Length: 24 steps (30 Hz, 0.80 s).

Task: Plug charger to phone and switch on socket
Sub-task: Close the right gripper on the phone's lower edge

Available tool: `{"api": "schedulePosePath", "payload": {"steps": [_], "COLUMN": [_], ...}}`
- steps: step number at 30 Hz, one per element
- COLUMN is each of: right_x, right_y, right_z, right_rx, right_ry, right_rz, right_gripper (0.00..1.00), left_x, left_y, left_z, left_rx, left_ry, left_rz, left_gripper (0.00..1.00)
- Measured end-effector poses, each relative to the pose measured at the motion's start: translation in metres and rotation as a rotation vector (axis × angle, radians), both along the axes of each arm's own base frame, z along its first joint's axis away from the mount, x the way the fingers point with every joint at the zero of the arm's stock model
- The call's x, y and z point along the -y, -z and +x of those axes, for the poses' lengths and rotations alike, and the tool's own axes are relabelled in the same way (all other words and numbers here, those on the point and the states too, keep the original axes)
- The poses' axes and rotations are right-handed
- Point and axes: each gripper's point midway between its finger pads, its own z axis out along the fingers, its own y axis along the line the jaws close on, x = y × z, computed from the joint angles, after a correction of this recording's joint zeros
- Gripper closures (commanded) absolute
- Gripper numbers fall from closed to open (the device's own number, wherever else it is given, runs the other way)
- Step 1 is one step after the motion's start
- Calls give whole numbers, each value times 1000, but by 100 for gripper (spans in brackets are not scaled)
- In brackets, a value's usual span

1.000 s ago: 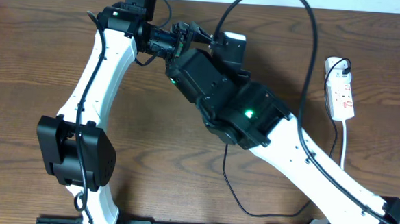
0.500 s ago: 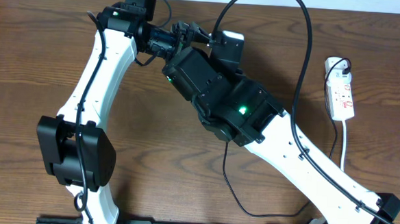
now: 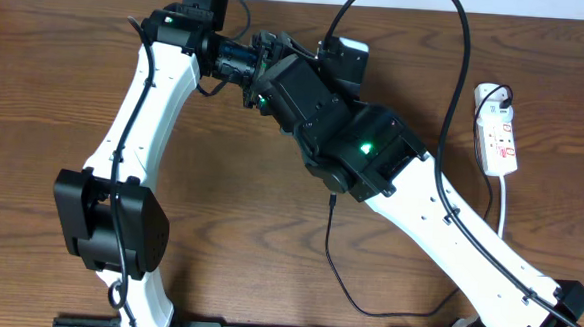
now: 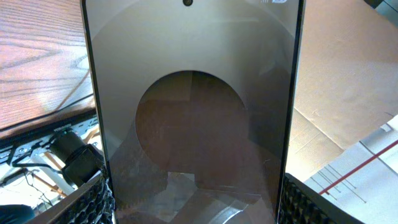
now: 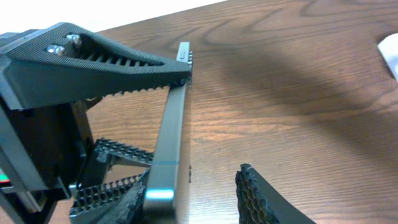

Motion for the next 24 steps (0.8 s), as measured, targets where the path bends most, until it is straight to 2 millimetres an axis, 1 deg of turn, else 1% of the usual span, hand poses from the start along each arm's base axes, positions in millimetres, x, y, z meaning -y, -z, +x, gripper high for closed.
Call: {"api": "schedulePosePath", "payload": {"steps": [2,5,8,15,24], "right_x": [-2,-4,-5,-6,-7], "right_y": [0,0,0,0,-1], "right_z": [-1,0,0,0,0], "right_rx": [-5,-6,-4,-5,-3], "right_ry": [-6,-11,-14,-17,-17], "right_rz": [8,18,25,29,33], "right_gripper": [67,71,72,81,83], "left_x": [0,0,0,0,0], "left_y": [0,-1,-1,-1,-2], "left_z": [0,0,-1,-1,-1], "left_rx": [0,-1,-1,-1,-2], "left_ry": [1,3,3,3,4], "left_rz": [-1,-6,-7,-7,-10], "left_gripper": [31,31,31,31,31]}}
